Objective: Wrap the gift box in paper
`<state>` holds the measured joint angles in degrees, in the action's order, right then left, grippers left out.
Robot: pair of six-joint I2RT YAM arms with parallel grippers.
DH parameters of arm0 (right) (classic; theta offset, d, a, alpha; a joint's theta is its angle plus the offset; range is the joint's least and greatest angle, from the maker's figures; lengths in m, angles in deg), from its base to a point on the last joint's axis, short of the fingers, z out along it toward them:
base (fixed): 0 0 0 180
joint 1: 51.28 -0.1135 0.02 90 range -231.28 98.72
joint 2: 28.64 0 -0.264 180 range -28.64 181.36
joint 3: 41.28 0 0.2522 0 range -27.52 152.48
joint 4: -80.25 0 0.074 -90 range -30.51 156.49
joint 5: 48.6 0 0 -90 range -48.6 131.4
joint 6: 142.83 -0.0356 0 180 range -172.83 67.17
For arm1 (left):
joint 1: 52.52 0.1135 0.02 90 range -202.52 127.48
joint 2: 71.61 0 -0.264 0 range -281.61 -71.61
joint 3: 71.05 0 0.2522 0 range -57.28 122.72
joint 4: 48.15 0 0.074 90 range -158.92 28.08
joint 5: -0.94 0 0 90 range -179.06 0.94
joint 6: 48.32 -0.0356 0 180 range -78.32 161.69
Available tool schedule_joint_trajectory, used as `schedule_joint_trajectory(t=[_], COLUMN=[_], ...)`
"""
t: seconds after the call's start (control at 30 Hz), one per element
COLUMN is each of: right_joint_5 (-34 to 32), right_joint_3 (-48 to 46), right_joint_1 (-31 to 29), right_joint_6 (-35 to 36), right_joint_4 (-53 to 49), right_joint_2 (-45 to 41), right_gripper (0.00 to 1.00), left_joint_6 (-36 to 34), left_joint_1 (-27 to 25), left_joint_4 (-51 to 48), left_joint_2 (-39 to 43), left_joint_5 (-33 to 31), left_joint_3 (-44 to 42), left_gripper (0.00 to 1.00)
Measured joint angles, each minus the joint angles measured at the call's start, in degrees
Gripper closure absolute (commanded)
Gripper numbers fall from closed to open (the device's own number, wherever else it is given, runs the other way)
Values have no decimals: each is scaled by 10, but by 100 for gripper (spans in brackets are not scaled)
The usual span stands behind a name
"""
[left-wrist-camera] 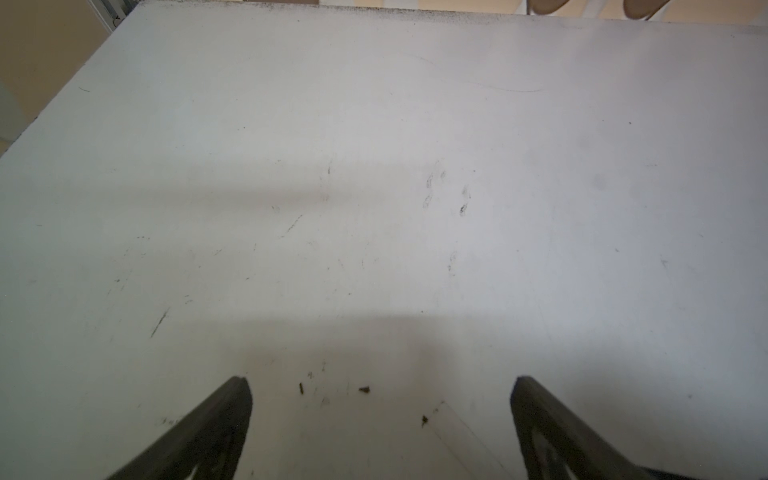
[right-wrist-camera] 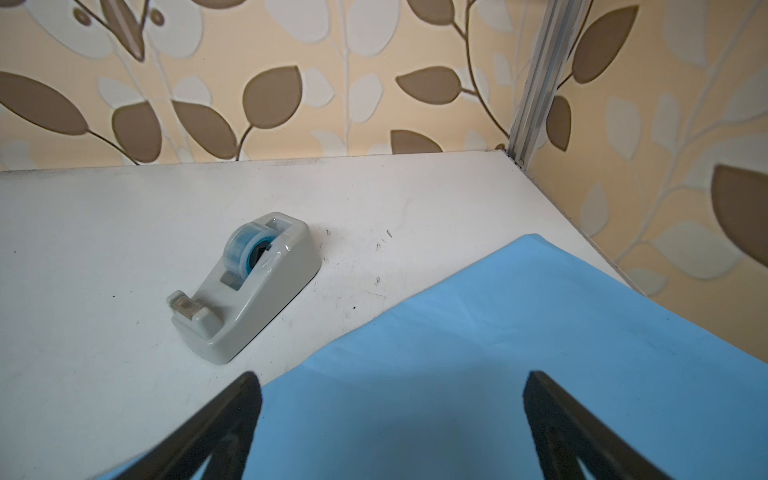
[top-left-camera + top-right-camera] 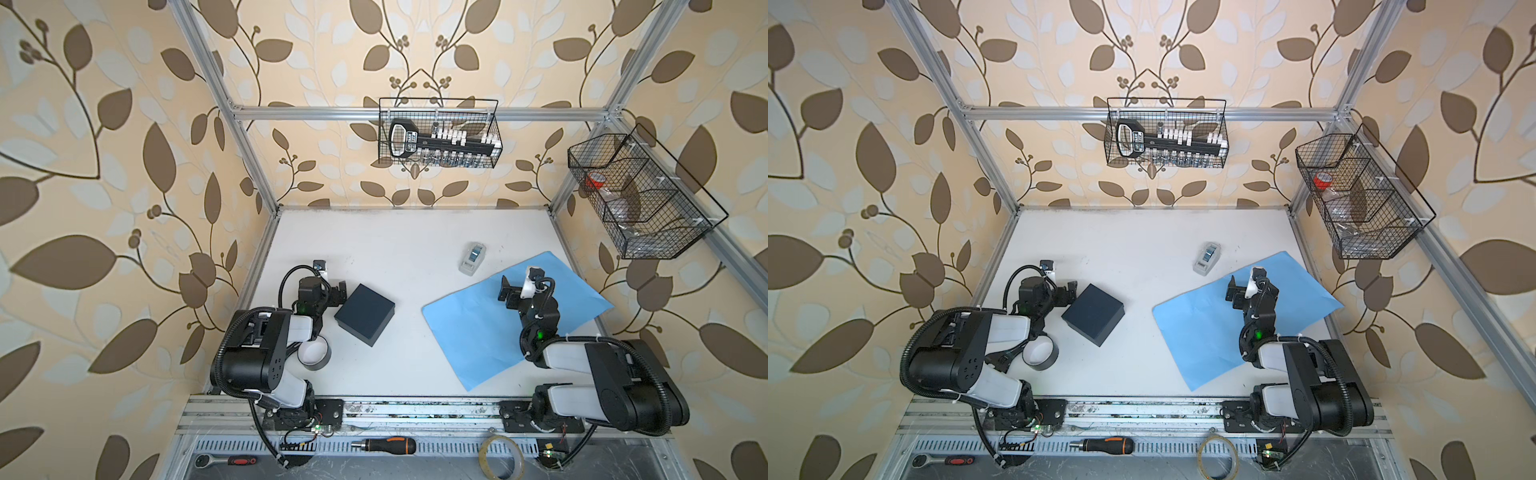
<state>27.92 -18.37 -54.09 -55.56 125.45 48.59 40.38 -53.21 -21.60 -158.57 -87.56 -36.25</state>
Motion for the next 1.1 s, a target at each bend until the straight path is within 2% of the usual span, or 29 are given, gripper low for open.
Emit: schedule_joint_trajectory(t=[0.6, 0.7, 0.8, 0.87, 0.93, 1.03, 1.1], right_joint_5=[1, -21, -60, -62, -45, -15, 0], right_joint_3=[0, 0, 20, 61, 104, 162, 187], right_joint_1=[0, -19, -50, -57, -53, -83, -137], right_joint_6=[0, 5, -1, -41, -96, -156, -171], right_joint_4=[0, -15, -125, -201, -262, -366, -440], right_joint_2=[0, -20, -123, -193, -235, -243, -225], right_gripper=[0, 2, 6, 8, 13, 14, 16], left_joint_6=[0, 2, 39, 90, 141, 226, 267], left_joint_1=[0, 0, 0, 0, 0, -9, -49], left_joint_4=[0, -50, -172, -245, -290, -298, -315], left_joint_2=[0, 28, 90, 135, 178, 243, 272], left_joint_5=[-1, -4, -24, -34, -17, 56, 80], left_joint_3=[0, 9, 64, 117, 157, 154, 145], left_gripper=[1, 1, 1, 1, 4, 5, 7])
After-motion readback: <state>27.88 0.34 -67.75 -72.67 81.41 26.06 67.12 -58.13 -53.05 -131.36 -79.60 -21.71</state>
